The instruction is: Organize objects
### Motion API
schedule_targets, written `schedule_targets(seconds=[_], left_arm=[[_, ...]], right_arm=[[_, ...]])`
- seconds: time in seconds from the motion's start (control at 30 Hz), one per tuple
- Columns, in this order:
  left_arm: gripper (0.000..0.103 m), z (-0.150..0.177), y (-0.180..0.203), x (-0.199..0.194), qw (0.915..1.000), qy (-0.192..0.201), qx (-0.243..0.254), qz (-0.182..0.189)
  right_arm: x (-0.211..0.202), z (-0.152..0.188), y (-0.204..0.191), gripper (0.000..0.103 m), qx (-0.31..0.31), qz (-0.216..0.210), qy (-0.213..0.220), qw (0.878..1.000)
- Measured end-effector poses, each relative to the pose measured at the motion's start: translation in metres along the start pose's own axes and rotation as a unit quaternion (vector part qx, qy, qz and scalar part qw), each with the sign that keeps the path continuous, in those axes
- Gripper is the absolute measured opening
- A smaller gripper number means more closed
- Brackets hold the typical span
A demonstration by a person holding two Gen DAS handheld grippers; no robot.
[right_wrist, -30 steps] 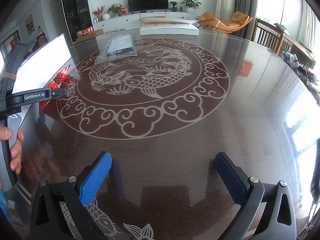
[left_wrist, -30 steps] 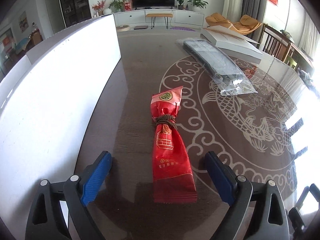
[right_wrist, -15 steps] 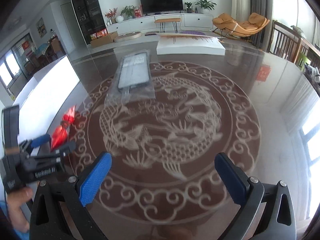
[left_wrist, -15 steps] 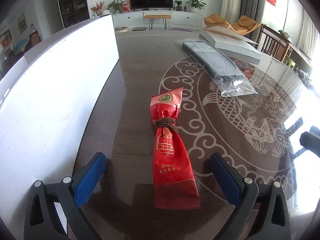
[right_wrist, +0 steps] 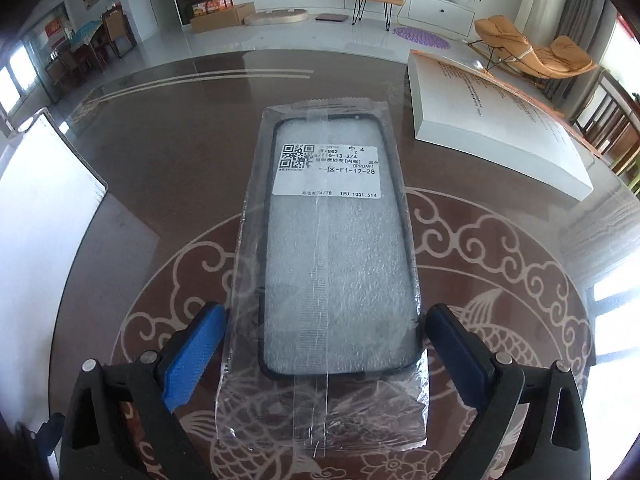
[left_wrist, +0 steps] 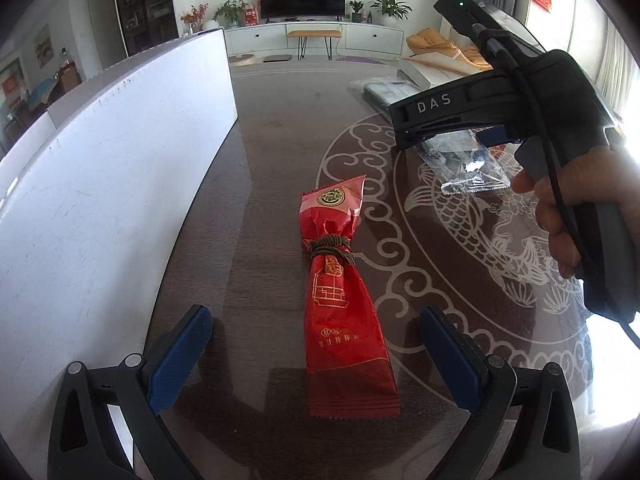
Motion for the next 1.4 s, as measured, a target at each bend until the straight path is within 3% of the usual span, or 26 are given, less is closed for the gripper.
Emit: schedule_targets(seconds=[0.03, 0.27, 0.47, 0.73, 0.83, 0.93, 1.4], left_arm=[[0.103, 0.0, 0.0, 0.0, 1.0, 0.0, 0.0, 0.0], [0.103, 0.0, 0.0, 0.0, 1.0, 0.0, 0.0, 0.0], [0.103, 0.0, 0.0, 0.0, 1.0, 0.0, 0.0, 0.0], [0.103, 0.0, 0.0, 0.001, 1.0, 0.0, 0.0, 0.0], [0.103, 0.0, 0.0, 0.001, 1.0, 0.0, 0.0, 0.0], [0.103, 0.0, 0.0, 0.001, 1.0, 0.0, 0.0, 0.0], [0.103, -0.001, 0.0, 0.001, 1.0, 0.0, 0.0, 0.001]], right_arm=[[-0.005, 0.002, 0.003, 0.077, 0.002, 0.0, 0.013, 1.0], [-0.043, 0.062, 0.042, 0.077, 0.008, 0.007, 0.039, 0.999], [-0.094, 0.148, 0.078, 0.077, 0.054, 0.037, 0.062, 0.996], [-0.154, 0.247, 0.069, 0.078, 0.081, 0.059, 0.09, 0.991], [-0.161, 0.258, 0.064, 0.083, 0.078, 0.061, 0.09, 0.991], [-0.155, 0.259, 0.068, 0.102, 0.086, 0.066, 0.074, 0.991], [-0.153, 0.261, 0.068, 0.103, 0.093, 0.063, 0.071, 0.991]])
Point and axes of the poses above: each gripper's, at about its wrist camera, not at the fingertips, and x roughly the way its jaws point, y to its right, z to its underside, the point moved 9 cm from there along x, roughly the way its jaws point, and after that the axes turned 3 degrees about y, right-handed, at the moved point
